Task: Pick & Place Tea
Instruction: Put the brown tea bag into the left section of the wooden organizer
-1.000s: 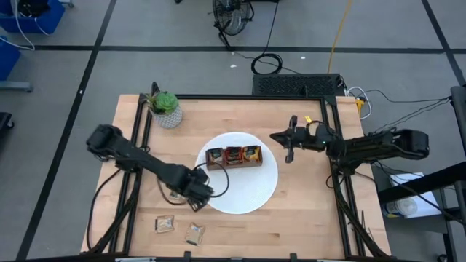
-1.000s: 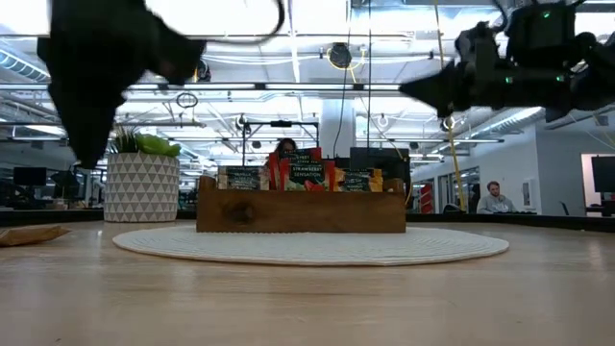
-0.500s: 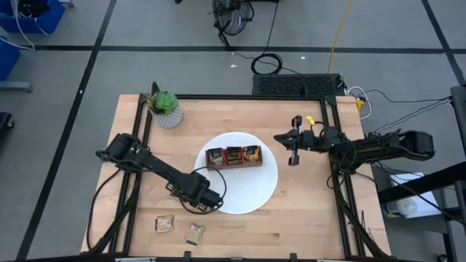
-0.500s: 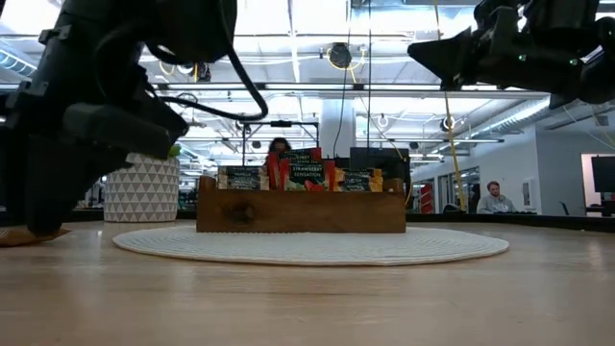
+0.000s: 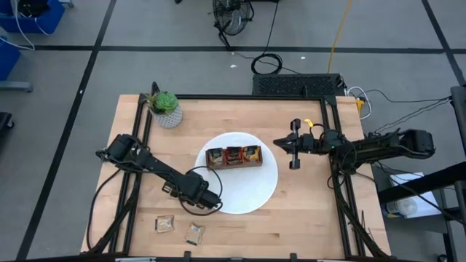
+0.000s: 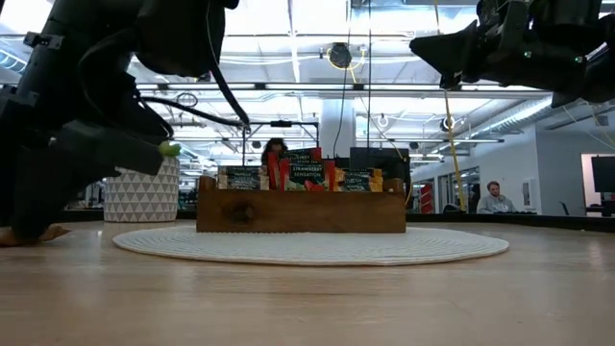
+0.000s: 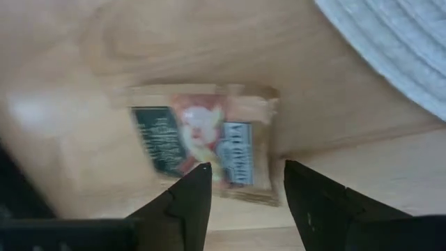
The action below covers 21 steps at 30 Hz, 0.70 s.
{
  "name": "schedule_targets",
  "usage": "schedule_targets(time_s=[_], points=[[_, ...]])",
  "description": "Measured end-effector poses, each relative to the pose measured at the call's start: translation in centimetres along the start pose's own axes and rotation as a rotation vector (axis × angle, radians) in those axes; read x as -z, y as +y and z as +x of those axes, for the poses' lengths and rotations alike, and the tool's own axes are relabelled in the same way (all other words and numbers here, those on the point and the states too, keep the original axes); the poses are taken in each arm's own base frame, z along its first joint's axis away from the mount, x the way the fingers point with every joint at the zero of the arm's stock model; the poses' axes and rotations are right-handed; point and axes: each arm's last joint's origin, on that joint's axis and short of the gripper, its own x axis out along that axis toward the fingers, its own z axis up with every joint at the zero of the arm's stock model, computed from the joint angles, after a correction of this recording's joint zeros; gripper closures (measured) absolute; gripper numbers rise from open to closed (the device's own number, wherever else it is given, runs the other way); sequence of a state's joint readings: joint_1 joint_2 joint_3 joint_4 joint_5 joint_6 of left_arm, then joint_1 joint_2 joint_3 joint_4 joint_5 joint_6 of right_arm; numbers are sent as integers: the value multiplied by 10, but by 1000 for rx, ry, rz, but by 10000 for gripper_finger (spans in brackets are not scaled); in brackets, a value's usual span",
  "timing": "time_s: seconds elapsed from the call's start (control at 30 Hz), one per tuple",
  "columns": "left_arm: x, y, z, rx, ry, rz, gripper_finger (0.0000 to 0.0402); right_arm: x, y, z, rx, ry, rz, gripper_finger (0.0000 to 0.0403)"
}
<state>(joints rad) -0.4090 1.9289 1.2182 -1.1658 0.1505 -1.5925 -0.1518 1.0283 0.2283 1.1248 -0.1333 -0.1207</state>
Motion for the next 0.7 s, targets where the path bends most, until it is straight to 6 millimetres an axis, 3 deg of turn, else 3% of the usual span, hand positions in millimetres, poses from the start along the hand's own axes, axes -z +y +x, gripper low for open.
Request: schedule_targets(time_s=[0.17,0.5,0.7], points=[[-1,-4,7,69,20,3,220,0,1,0,-3,0,1,403],[-1,3,20,28,82,-61,221,1,1,0,-3,6,1,403],[-2,2,21,35,63,-39,267,1,1,0,-3,7,-2,403]])
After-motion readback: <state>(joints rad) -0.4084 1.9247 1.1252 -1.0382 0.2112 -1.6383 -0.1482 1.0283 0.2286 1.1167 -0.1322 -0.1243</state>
